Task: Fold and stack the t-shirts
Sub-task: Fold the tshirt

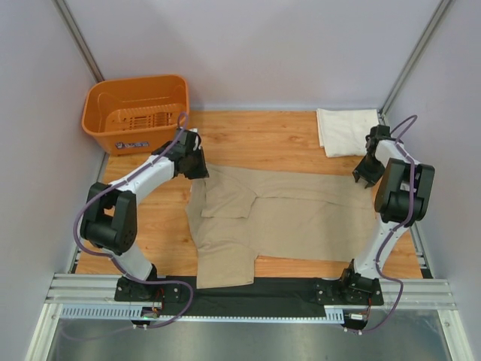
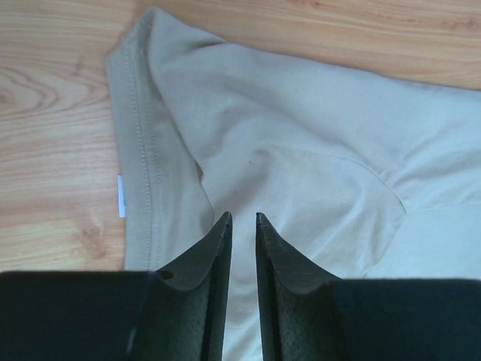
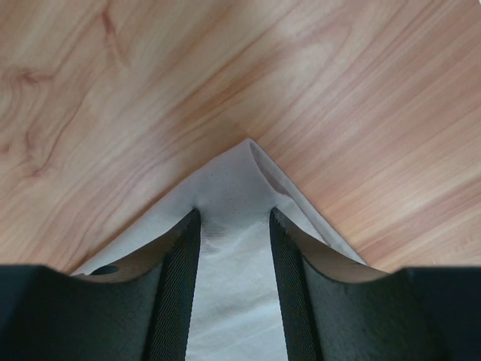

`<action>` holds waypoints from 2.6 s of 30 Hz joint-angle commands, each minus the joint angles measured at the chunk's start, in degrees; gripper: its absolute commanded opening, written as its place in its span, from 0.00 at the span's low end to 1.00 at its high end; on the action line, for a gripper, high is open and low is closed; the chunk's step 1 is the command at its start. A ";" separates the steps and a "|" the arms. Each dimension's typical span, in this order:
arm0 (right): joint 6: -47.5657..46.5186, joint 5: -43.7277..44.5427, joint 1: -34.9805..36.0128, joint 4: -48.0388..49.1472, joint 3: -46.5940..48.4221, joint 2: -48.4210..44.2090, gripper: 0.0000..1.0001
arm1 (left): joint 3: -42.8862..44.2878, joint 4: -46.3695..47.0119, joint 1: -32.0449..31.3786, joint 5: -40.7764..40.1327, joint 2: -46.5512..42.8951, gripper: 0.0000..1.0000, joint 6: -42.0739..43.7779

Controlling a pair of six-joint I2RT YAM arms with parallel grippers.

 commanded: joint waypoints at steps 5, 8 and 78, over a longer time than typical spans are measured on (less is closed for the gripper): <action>-1.19 1.35 -0.18 1.23 4.72 4.19 0.44 | -0.32 5.92 -0.13 1.24 4.51 0.31 -1.57; -2.33 1.00 -0.26 1.06 6.12 4.72 0.45 | 1.79 5.22 -0.13 1.15 7.76 0.34 -1.31; 20.52 -49.28 44.38 37.00 -24.81 -4.15 0.28 | -15.35 -3.04 3.82 24.00 -5.51 0.46 -1.22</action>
